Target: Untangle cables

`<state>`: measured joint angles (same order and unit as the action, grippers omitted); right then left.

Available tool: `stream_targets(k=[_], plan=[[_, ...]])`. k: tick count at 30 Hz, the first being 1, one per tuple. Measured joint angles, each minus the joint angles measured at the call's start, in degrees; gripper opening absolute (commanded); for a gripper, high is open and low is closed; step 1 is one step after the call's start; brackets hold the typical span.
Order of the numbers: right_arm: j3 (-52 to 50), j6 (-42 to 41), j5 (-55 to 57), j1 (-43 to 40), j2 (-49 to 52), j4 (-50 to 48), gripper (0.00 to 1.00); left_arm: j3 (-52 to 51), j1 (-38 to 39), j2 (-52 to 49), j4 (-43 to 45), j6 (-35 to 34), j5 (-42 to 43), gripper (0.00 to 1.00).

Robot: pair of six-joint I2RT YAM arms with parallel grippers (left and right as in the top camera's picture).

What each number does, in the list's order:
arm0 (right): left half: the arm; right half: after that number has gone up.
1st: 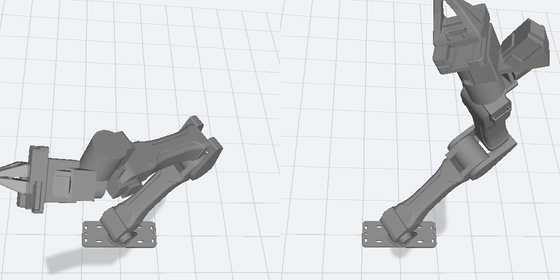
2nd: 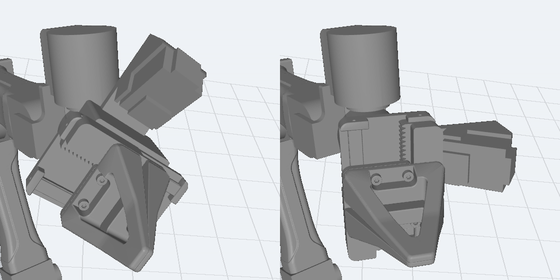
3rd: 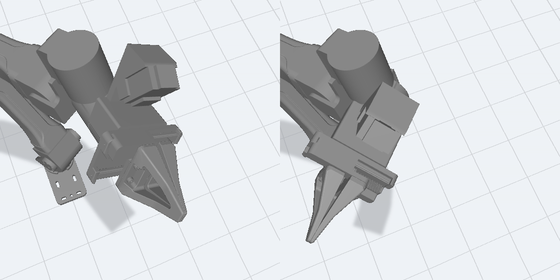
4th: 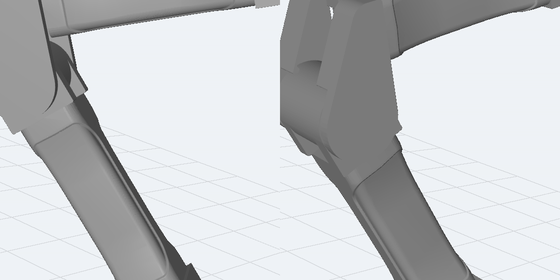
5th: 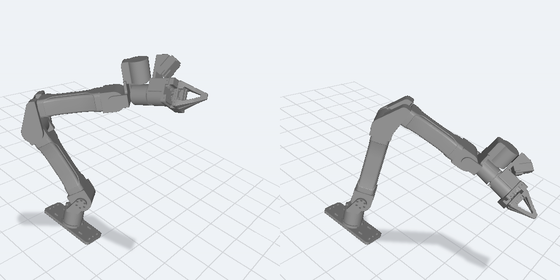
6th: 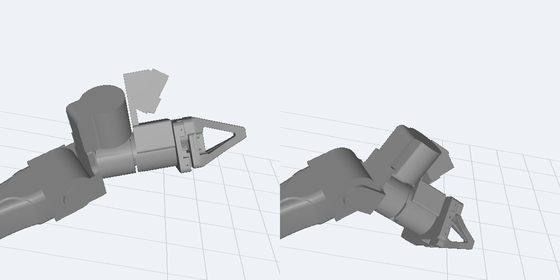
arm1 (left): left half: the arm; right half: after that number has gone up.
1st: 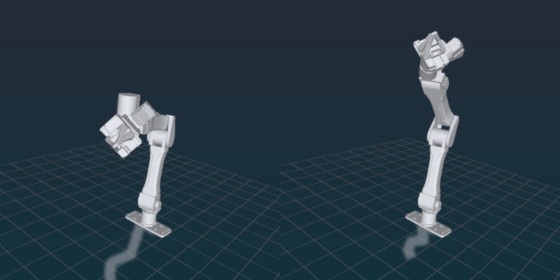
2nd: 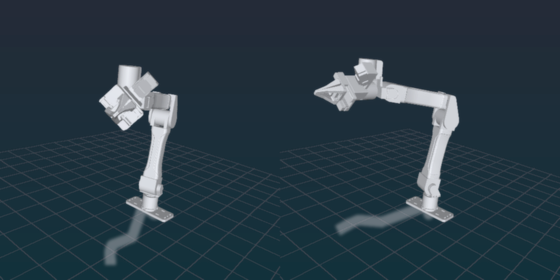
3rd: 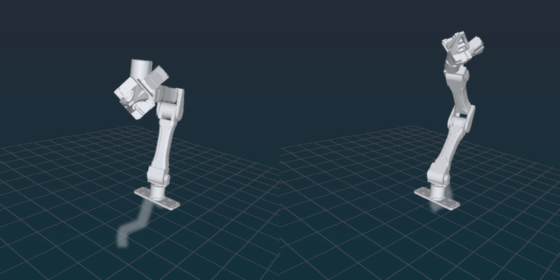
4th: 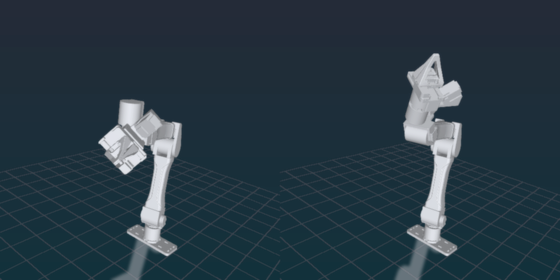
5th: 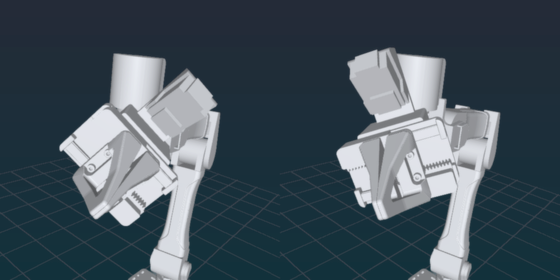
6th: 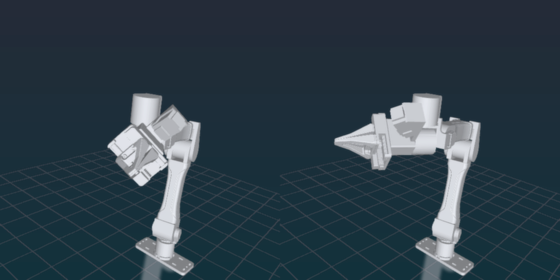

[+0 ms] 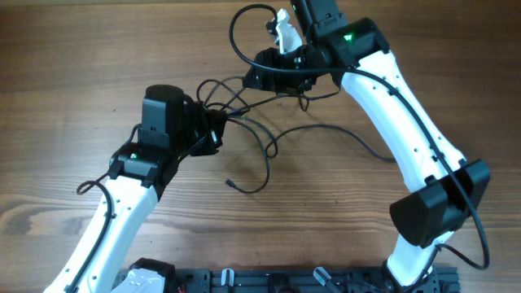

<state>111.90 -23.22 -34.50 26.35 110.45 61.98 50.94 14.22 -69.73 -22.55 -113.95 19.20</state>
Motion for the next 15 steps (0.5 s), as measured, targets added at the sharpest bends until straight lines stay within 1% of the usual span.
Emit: stream_targets(k=[1, 2, 3, 5, 6, 7, 9, 11, 13, 14, 15], plan=[[0.00, 0.24, -0.02, 0.00, -0.33, 0.02, 0.56, 0.00, 0.00, 0.00, 0.74, -0.44, 0.83, 0.06], [-0.02, 0.55, -0.04, 0.00, -0.57, 0.02, 0.56, 0.00, 0.00, 0.00, 0.66, -0.63, 1.33, 0.11], [0.00, 0.66, -0.09, 0.00, -0.83, 0.02, 0.56, 0.00, 0.00, 0.00, -0.09, -0.79, 1.60, 0.21], [0.00, 0.85, -0.17, 0.00, -1.07, 0.07, 0.57, -0.07, 0.02, 0.00, -5.57, -0.50, 1.40, 0.54], [0.00, 0.94, -0.11, 0.00, -1.07, 0.04, 0.57, 0.22, 0.02, 0.00, -9.88, -0.15, 0.26, 0.62], [0.00, 1.03, 0.04, 0.00, -1.07, 0.15, 0.57, 0.20, 0.00, 0.00, -14.58, 0.66, -1.09, 0.74], [0.00, 1.03, 0.31, 0.00, -1.07, 0.46, 0.58, 0.02, 0.02, -0.02, -22.05, 3.65, -5.38, 0.82], [0.00, 1.05, 0.70, 0.00, -1.07, 0.81, 0.59, 0.00, 0.00, 0.00, -27.74, 9.38, -9.92, 0.86], [0.00, 1.05, 1.11, 0.00, -1.07, 0.90, 0.59, -0.07, 0.00, 0.00, -29.18, 19.63, -15.58, 0.89], [0.00, 1.05, 1.36, 0.00, -1.07, 0.94, 0.59, -0.07, 0.00, 0.00, -28.74, 26.56, -17.92, 0.89], [0.00, 1.05, 1.60, 0.00, -1.07, 0.96, 0.60, -0.07, 0.00, 0.00, -28.11, 31.15, -19.15, 0.87]])
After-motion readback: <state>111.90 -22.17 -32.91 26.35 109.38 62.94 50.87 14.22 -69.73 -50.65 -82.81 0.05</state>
